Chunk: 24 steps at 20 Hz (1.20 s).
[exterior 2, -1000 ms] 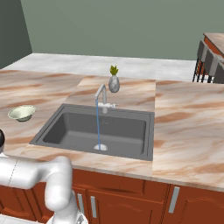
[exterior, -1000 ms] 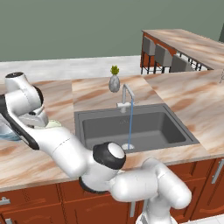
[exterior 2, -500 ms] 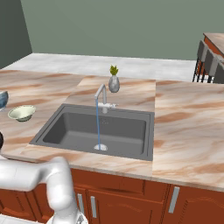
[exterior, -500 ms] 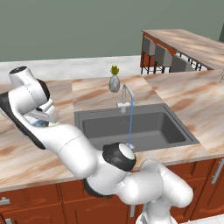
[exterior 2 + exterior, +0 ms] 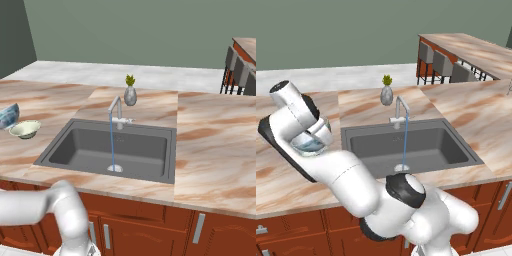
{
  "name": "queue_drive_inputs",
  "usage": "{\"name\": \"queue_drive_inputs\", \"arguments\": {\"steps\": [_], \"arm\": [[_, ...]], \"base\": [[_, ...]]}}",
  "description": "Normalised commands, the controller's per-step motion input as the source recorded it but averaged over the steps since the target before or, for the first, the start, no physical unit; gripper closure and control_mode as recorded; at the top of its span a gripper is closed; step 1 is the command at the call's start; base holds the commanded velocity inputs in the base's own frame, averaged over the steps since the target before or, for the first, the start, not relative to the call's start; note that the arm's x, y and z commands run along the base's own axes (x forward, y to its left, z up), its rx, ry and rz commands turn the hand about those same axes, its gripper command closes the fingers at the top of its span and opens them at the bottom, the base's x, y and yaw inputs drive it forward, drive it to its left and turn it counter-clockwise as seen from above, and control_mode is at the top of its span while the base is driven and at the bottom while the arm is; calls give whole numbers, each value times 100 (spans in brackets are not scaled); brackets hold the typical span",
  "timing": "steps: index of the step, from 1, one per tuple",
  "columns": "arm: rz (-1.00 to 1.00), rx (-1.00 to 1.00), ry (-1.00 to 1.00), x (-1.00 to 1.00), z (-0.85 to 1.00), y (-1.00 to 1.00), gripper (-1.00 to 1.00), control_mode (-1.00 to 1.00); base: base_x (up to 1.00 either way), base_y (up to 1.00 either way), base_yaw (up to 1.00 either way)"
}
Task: Rinse each bowl for a few seconds and place them down in the sink or on the counter.
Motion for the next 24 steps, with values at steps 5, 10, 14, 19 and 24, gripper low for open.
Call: {"name": "queue_drive_inputs", "arguments": {"steps": [5, 10, 14, 19, 24], "arm": [[-16, -3, -18, -35, 2, -53, 100, -100], [-17, 1, -9, -23, 3, -61, 100, -100], [-14, 7, 0, -5, -1, -57, 100, -100], [-3, 9, 3, 0, -6, -52, 100, -100], [-5, 5, 4, 7, -2, -37, 100, -100]], "base": [[0, 0, 0], [0, 0, 0], [0, 0, 0], [0, 0, 0], [0, 0, 0]]}}
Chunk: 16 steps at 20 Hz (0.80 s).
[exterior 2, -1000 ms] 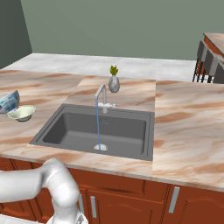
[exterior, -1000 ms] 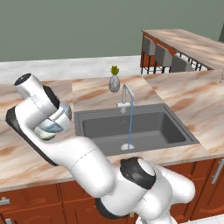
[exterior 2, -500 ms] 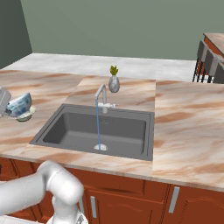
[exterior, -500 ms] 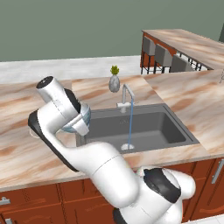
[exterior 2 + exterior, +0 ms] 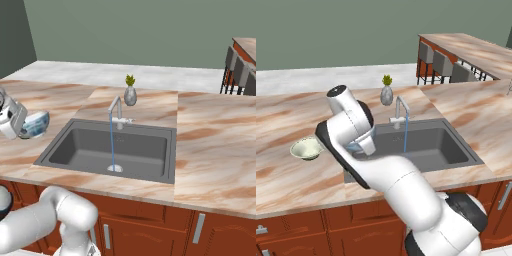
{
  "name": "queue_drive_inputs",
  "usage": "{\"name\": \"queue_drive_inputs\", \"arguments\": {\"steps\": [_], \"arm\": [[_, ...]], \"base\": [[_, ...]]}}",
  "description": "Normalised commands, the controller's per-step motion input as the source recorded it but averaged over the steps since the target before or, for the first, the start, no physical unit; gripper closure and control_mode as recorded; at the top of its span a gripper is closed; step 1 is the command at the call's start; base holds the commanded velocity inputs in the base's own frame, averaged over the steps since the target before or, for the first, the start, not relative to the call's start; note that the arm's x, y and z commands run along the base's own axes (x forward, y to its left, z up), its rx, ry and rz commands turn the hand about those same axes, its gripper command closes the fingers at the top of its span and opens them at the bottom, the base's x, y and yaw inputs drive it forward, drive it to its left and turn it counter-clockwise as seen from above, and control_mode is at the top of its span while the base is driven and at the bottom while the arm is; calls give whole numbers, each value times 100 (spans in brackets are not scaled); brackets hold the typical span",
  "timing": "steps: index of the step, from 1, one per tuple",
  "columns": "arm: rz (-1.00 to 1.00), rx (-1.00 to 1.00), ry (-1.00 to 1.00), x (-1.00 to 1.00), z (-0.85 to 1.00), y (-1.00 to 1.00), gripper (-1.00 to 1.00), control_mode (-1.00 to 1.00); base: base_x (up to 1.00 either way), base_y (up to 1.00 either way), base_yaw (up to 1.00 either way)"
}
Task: Rinse each bowl for a few seconds and place them down in the sink or on the counter.
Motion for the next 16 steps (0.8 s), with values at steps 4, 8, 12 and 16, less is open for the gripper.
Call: {"name": "queue_drive_inputs", "arguments": {"steps": [4, 8, 12, 16], "arm": [[-11, 1, 4, 15, -3, -28, 100, -100], [-14, 0, 1, 18, -5, -28, 100, -100], [-15, 0, 0, 14, -7, -29, 100, -100], [-15, 0, 0, 14, -7, -33, 100, -100]], "base": [[0, 0, 0], [0, 0, 0], [0, 0, 0], [0, 0, 0]]}}
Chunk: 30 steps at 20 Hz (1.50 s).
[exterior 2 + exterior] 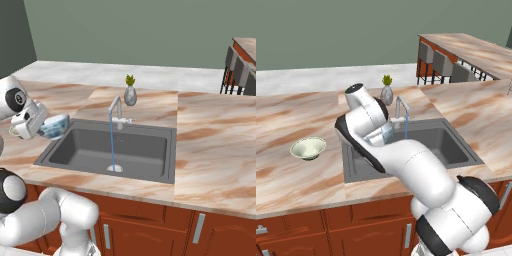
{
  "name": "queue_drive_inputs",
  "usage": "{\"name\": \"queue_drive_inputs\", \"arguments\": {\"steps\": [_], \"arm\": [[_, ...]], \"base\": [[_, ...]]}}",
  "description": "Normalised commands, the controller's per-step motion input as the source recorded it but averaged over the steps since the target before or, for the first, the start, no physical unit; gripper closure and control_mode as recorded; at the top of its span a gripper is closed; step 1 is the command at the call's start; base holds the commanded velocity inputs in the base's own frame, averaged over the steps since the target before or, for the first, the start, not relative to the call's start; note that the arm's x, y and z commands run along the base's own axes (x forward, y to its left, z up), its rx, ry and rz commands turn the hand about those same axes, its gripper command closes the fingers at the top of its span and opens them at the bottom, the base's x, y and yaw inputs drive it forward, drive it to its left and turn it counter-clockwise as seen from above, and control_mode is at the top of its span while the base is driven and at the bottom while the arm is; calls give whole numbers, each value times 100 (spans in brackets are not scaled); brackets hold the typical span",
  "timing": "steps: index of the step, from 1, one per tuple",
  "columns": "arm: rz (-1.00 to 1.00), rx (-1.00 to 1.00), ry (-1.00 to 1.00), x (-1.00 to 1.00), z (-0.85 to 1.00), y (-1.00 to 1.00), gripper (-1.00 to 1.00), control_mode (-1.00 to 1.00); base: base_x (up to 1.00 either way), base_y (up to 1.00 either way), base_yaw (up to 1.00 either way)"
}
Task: Rinse each bowl for a few seconds and place them down in the sink or on the counter.
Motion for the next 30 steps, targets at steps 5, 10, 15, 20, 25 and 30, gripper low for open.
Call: {"name": "queue_drive_inputs", "arguments": {"steps": [5, 10, 15, 20, 25, 30], "arm": [[-16, 0, 0, 16, -11, -28, 100, -100], [-15, 0, 0, 23, -9, -24, 100, -100], [-14, 0, 0, 25, -10, -20, 100, -100], [-13, 0, 0, 23, -13, -21, 100, -100], [-13, 0, 0, 24, -17, -19, 100, -100], [-12, 0, 0, 24, -20, -17, 100, -100]], "base": [[0, 0, 0], [0, 0, 0], [0, 0, 0], [0, 0, 0], [0, 0, 0], [0, 0, 0]]}}
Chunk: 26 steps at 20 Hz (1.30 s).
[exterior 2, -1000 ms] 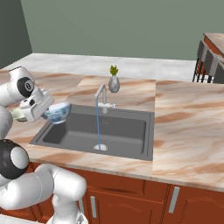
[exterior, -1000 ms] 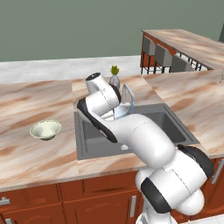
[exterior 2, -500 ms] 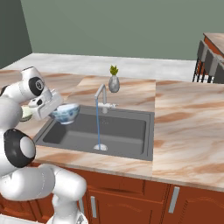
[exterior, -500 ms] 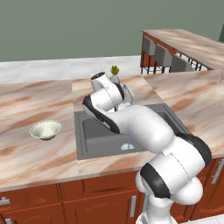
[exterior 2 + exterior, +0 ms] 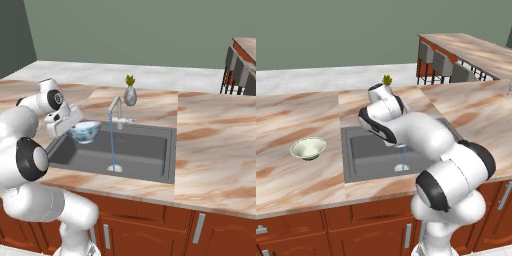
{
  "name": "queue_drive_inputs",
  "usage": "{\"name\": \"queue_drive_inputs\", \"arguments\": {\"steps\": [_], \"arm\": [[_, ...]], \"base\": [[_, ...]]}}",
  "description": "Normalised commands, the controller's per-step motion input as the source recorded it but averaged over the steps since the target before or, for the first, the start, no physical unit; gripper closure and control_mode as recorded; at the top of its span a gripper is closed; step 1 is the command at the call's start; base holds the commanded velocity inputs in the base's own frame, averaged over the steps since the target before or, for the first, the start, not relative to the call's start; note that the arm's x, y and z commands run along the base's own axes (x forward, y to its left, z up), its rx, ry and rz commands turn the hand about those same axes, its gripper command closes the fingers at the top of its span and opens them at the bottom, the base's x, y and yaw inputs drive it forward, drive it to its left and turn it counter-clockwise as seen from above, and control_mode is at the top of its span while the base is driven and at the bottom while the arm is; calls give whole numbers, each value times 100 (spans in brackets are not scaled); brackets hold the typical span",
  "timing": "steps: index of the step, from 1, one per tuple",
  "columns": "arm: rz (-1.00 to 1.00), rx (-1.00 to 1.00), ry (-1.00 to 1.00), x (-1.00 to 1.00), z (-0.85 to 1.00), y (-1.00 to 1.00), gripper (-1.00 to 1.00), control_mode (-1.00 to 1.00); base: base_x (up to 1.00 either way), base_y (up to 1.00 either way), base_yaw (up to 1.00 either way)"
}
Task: Rinse each bowl for a few seconds and place them down in the sink or on the counter.
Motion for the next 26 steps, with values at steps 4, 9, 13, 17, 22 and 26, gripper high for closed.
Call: {"name": "queue_drive_inputs", "arguments": {"steps": [4, 9, 13, 17, 22, 26], "arm": [[-9, 0, -1, 27, -21, -8, 100, -100], [-8, 0, -4, 24, -17, -5, 100, -100], [-7, 0, -5, 22, -17, -2, 100, -100], [-6, 0, -5, 25, -18, 0, 100, -100], [-6, 0, -5, 29, -19, 0, 100, -100], [-6, 0, -5, 31, -16, 0, 100, -100]], "base": [[0, 0, 0], [0, 0, 0], [0, 0, 0], [0, 0, 0], [0, 0, 0], [0, 0, 0]]}}
